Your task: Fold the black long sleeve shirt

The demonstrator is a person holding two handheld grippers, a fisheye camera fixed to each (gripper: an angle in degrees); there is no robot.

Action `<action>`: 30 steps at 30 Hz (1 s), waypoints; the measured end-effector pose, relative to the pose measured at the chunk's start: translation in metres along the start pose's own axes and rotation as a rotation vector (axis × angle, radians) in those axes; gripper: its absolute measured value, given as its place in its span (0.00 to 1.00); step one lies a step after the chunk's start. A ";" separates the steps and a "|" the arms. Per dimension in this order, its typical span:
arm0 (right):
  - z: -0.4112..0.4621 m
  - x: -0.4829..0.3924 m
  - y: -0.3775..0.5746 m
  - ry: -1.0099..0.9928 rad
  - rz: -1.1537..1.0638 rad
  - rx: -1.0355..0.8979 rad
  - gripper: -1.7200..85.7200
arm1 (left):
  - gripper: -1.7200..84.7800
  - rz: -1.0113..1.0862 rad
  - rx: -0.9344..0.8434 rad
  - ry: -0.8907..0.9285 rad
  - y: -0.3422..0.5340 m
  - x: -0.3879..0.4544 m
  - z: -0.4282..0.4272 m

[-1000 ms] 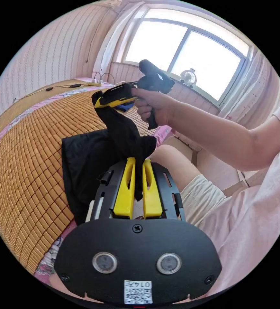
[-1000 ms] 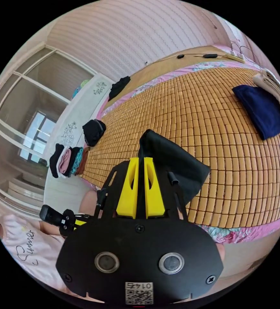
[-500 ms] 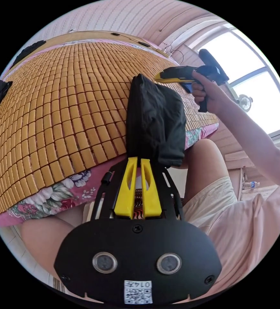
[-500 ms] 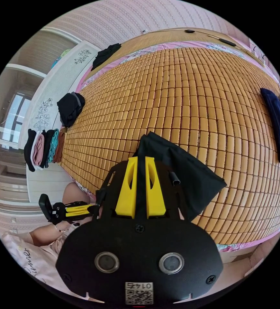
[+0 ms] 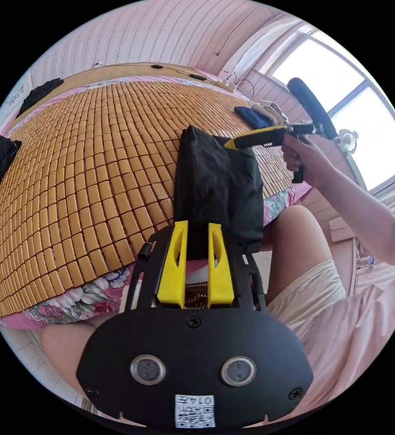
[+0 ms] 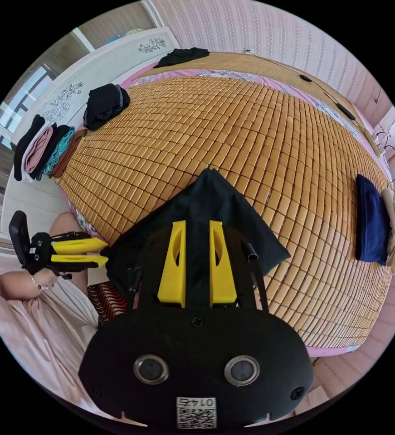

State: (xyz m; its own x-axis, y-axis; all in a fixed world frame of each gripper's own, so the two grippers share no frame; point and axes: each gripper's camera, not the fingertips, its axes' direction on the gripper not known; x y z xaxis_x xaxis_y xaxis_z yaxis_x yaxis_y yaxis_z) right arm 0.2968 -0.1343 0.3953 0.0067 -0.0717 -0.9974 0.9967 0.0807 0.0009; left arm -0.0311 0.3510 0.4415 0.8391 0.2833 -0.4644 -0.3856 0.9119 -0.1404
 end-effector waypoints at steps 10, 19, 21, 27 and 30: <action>0.098 -0.008 -0.108 0.064 0.014 -0.152 0.11 | 0.01 -0.100 -0.168 -0.086 0.022 -0.037 -0.001; 0.123 -0.028 -0.123 0.116 -0.045 -0.163 0.08 | 0.08 0.042 0.006 -0.066 -0.010 -0.008 -0.034; 0.128 -0.031 -0.128 0.149 -0.043 -0.168 0.06 | 0.06 0.046 -0.090 -0.113 -0.014 -0.011 -0.010; 0.146 -0.048 -0.145 0.190 -0.121 -0.229 0.03 | 0.01 0.057 -0.194 -0.052 0.007 -0.029 -0.007; 0.150 -0.052 -0.148 0.195 -0.141 -0.236 0.03 | 0.01 0.021 -0.214 -0.008 0.017 -0.041 -0.016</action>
State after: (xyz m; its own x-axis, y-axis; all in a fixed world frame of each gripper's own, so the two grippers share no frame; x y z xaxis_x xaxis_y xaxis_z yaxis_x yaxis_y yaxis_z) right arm 0.1611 -0.2919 0.4583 -0.1686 0.0913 -0.9814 0.9405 0.3128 -0.1325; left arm -0.0781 0.3503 0.4438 0.8331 0.3046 -0.4618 -0.4746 0.8224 -0.3137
